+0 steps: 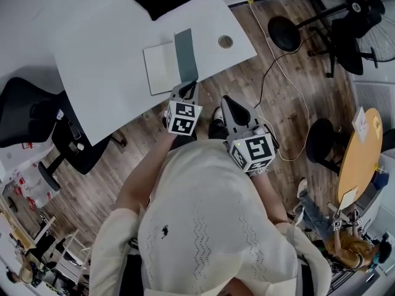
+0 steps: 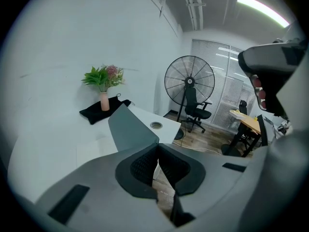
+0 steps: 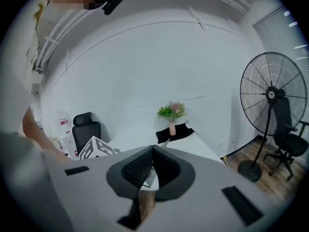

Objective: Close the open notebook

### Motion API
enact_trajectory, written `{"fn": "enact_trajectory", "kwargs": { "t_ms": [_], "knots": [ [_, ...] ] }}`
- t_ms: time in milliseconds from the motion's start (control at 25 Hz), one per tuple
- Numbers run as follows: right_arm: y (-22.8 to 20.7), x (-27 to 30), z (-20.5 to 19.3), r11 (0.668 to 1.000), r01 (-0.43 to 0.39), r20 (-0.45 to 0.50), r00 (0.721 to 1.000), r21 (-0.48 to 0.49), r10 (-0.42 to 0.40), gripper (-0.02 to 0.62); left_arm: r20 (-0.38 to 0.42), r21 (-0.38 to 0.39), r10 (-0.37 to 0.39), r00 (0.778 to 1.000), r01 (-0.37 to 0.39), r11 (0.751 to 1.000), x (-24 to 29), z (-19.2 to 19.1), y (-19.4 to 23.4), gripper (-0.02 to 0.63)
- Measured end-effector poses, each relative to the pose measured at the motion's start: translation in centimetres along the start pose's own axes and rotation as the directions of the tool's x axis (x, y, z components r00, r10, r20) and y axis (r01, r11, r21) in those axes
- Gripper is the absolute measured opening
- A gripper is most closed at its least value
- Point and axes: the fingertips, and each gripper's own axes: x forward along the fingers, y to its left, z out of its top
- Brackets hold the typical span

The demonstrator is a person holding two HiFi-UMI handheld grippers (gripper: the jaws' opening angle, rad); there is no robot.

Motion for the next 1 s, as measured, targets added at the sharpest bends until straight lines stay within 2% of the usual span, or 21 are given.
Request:
{"fn": "enact_trajectory", "kwargs": {
  "t_ms": [600,1000],
  "knots": [
    [2.1,1.3,-0.1,1.0,0.006,0.002,1.0,0.001,-0.006,0.002,0.003,0.016,-0.023,1.0,0.023,1.0,-1.4,-1.0,1.8,0.017],
    [3.2,2.0,0.0,1.0,-0.011,-0.003,1.0,-0.014,0.011,0.002,0.003,0.0,0.002,1.0,-0.002,1.0,-2.8,-1.9,3.4,0.017]
  ]
}}
